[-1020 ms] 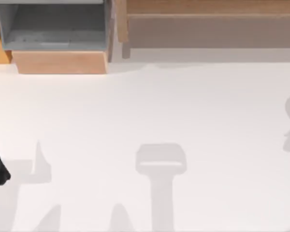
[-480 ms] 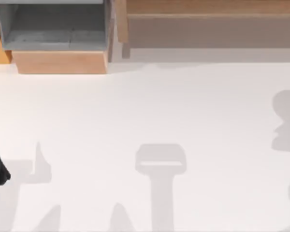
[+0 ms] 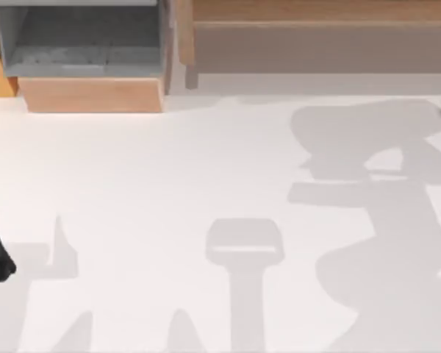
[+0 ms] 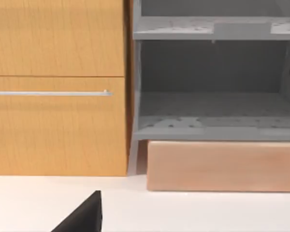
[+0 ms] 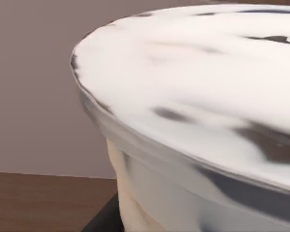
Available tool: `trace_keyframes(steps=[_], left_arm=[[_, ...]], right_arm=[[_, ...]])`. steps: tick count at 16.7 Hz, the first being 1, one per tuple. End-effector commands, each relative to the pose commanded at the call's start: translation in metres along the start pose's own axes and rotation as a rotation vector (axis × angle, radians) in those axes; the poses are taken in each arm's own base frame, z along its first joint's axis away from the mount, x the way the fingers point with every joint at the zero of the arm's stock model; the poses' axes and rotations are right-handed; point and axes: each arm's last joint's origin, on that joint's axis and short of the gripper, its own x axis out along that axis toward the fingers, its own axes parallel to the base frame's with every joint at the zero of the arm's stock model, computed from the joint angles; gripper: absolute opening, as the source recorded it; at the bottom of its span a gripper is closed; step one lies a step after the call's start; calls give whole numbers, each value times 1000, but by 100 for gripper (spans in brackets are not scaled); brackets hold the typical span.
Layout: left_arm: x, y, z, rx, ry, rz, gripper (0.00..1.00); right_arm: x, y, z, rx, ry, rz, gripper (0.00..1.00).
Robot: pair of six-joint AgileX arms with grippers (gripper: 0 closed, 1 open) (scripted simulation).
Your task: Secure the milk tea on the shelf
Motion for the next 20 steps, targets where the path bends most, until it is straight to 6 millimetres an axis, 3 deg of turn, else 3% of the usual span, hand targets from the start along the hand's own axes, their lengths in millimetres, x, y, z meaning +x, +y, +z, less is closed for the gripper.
trace_keyframes(steps=[4,10,16,20], left_arm=[[0,0,0,0,0,0,100],[0,0,0,0,0,0,100],[0,0,0,0,0,0,100],[0,0,0,0,0,0,100]], right_arm=[[34,49,20,52,37,9,0],[67,149,43,103,174,41,0],[71,240,69,91,295,64,0],[68,272,86,76,328,55,0]])
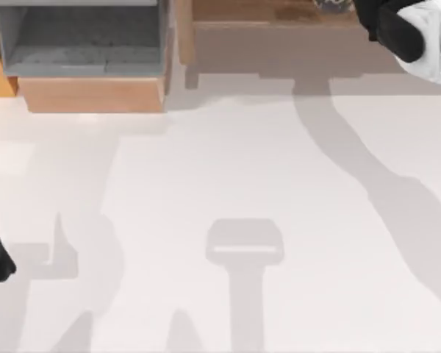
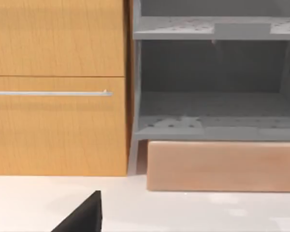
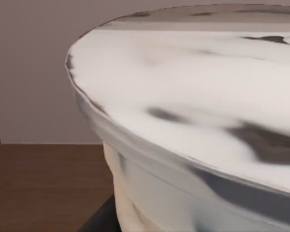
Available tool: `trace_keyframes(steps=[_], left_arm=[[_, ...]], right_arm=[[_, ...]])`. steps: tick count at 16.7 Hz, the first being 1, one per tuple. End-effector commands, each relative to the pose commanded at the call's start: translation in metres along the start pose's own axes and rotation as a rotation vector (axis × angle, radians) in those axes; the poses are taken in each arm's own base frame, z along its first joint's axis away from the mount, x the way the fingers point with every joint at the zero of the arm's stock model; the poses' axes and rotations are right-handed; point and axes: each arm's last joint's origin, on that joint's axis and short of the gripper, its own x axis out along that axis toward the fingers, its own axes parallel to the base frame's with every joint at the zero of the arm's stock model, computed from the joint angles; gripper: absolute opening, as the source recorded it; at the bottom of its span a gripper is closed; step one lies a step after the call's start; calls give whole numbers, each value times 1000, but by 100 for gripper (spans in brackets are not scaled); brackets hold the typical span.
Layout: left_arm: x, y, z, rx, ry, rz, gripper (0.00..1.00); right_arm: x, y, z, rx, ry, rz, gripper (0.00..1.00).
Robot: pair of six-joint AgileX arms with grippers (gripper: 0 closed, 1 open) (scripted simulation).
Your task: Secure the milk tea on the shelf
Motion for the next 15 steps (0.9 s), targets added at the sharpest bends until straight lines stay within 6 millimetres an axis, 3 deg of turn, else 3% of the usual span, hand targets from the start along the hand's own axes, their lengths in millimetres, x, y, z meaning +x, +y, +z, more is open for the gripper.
trace_keyframes(steps=[3,9,15], left_arm=[[0,0,0,0,0,0,100],[0,0,0,0,0,0,100],[0,0,0,0,0,0,100]], right_arm=[[-2,5,10,5,-7,-13,0],[-1,3,9,6,-6,-17,0],[25,7,-8,5,-6,-9,0]])
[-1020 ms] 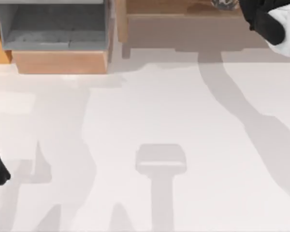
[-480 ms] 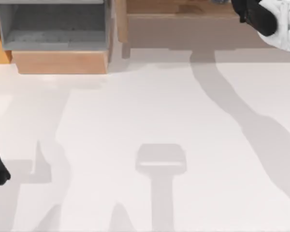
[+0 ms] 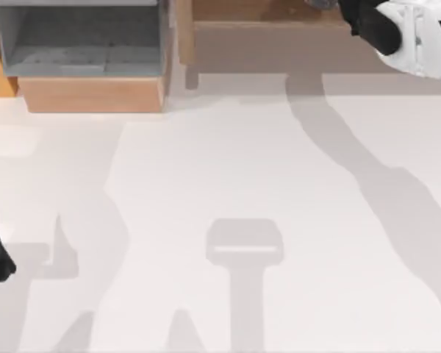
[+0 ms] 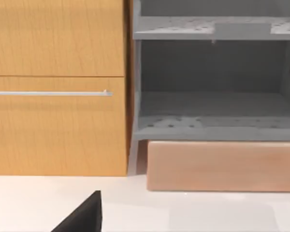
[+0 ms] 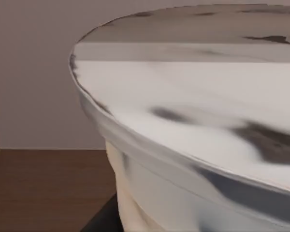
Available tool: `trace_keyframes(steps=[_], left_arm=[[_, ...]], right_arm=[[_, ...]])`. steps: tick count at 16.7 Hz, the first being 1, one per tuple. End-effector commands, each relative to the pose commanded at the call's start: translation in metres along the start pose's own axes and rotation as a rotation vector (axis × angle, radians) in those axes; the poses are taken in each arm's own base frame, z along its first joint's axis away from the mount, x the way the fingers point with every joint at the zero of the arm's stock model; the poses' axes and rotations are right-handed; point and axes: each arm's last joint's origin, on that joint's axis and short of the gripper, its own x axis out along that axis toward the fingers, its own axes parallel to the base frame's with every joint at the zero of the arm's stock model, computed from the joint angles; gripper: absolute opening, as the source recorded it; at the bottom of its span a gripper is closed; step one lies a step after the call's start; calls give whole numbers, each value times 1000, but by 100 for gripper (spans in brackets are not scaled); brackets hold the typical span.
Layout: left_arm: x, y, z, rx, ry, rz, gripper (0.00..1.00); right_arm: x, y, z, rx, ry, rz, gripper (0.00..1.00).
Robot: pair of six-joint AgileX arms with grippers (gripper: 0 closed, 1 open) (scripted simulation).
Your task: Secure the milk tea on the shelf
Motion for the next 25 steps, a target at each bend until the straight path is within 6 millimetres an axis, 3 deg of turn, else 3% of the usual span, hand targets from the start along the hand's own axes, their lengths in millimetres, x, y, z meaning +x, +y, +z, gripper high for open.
trace_keyframes(steps=[3,7,20,25], left_arm=[[0,0,0,0,0,0,100],[0,0,0,0,0,0,100],[0,0,0,0,0,0,100],[0,0,0,0,0,0,100]], right_arm=[[14,-1,-9,0,-1,-3,0],[14,-1,-10,0,-1,-4,0],[14,-1,-10,0,-1,-4,98],[14,-1,-10,0,-1,-4,100]])
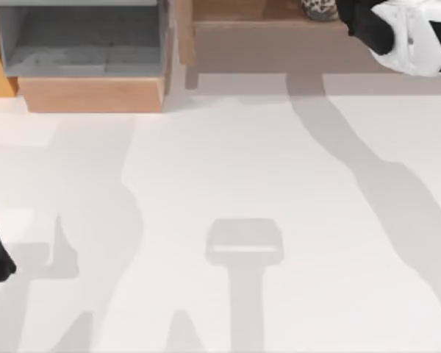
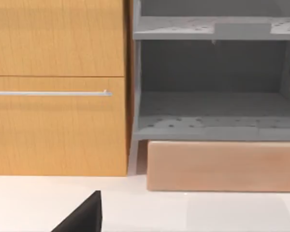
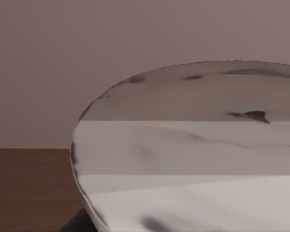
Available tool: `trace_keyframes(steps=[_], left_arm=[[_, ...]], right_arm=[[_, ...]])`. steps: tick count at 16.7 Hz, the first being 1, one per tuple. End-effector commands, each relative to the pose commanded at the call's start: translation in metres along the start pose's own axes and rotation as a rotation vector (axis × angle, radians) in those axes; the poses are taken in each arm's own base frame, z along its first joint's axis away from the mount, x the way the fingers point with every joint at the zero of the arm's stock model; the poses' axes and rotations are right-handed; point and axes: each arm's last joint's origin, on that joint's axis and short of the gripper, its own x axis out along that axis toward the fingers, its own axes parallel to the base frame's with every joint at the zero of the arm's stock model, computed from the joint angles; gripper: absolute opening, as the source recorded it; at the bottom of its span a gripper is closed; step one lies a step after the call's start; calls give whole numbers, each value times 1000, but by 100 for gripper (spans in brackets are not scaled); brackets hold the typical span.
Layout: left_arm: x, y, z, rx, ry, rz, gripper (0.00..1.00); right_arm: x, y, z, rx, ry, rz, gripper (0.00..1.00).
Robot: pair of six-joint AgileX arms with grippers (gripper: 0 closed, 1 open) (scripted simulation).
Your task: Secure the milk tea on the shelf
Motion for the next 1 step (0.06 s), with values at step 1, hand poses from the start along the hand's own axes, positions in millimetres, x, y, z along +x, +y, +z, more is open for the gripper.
trace_keyframes(steps=[1], left_arm=[[0,0,0,0,0,0,100]], right_arm=[[0,0,0,0,0,0,100]])
